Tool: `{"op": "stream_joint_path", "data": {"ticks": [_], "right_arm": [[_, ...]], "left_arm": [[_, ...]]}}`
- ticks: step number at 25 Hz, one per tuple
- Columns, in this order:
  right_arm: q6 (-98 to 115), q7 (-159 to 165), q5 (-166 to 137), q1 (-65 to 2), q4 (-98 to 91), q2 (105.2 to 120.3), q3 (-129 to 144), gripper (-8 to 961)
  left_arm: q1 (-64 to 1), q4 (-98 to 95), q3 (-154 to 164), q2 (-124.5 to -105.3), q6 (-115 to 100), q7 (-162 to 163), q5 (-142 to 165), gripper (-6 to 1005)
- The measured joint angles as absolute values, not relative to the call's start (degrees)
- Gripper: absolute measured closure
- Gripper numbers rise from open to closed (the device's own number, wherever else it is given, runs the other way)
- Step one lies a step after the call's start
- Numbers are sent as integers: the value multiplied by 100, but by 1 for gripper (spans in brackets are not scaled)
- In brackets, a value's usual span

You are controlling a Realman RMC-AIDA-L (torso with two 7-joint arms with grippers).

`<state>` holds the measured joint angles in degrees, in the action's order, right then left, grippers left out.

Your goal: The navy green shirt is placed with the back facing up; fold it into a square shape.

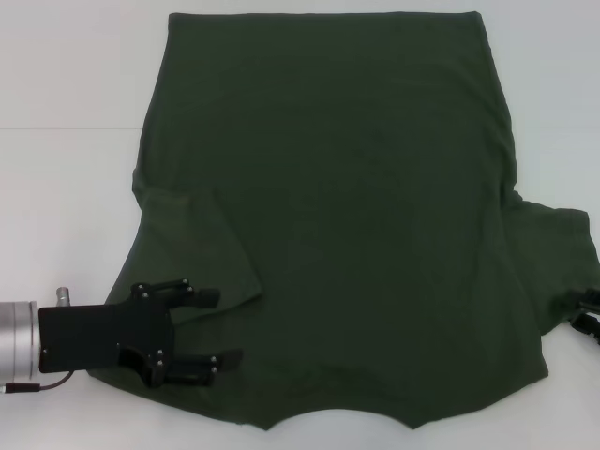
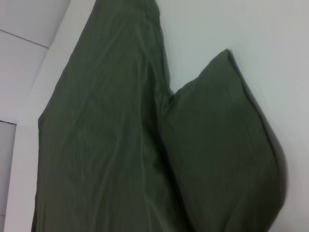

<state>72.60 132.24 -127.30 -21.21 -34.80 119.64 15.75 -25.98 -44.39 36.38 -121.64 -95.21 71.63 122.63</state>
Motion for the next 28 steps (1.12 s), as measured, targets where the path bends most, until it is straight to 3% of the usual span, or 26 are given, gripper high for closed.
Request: {"op": "stream_joint_path", "data": {"ticks": [8,11,16,28], "right_arm": [[7348,13217,-12737,-2172,-3530,11962,1707,413],[7336,13219,-12735,-2178,-3533,11962,1708,604],[7328,13220,-12732,-2172,-3535,11962,1708,831],[7377,13032,-12707,-2124,-3542,11972,1698,904]], "left_arm": [[-2583,-4438,3638,-12164,-9521,7163,12260,120],[-2575,-4439,3633,-12164,-9521,7163,12260,120],[-2567,-4439,3630,-12164,-9527,7163,12260,120],[-2566,-4438,3630,-12164,-9528,7170,12261,120]]}}
